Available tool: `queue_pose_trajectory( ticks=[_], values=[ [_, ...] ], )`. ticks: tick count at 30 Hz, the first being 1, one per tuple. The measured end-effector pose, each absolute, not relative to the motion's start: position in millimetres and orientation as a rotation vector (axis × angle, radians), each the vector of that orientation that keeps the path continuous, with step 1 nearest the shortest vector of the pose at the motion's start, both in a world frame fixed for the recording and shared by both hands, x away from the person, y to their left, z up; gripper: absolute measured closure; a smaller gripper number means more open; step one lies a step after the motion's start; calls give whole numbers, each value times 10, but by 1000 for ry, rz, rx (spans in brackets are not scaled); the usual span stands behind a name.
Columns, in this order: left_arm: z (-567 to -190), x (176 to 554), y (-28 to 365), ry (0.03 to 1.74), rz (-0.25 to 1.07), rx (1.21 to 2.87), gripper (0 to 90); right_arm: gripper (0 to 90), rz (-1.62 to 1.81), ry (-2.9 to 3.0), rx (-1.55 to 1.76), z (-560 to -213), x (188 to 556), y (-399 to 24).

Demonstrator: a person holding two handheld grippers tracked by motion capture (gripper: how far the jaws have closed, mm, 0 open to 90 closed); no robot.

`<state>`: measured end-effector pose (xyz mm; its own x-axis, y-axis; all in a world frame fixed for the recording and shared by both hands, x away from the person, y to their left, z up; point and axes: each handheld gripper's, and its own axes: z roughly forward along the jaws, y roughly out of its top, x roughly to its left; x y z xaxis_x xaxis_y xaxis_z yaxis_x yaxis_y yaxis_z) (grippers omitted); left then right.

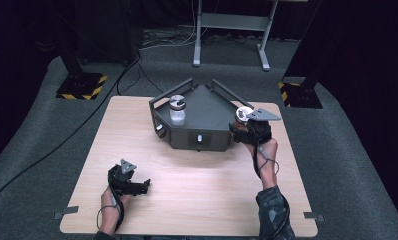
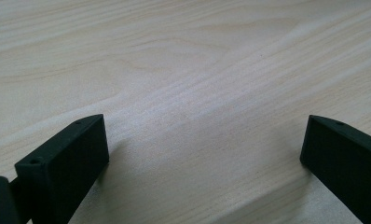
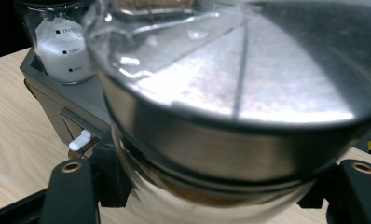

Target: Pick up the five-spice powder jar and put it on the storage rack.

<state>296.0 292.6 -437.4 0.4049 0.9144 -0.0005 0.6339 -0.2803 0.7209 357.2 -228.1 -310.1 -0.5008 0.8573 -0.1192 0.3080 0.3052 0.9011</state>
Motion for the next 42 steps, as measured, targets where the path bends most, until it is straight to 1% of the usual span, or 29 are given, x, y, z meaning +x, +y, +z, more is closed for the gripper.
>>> queue_pose_trajectory(
  ticks=[42],
  values=[
    [-4376,2957,2925,1314,559,2016,8,298,1181,2004,1060,-3024,3978,-2073]
  ],
)
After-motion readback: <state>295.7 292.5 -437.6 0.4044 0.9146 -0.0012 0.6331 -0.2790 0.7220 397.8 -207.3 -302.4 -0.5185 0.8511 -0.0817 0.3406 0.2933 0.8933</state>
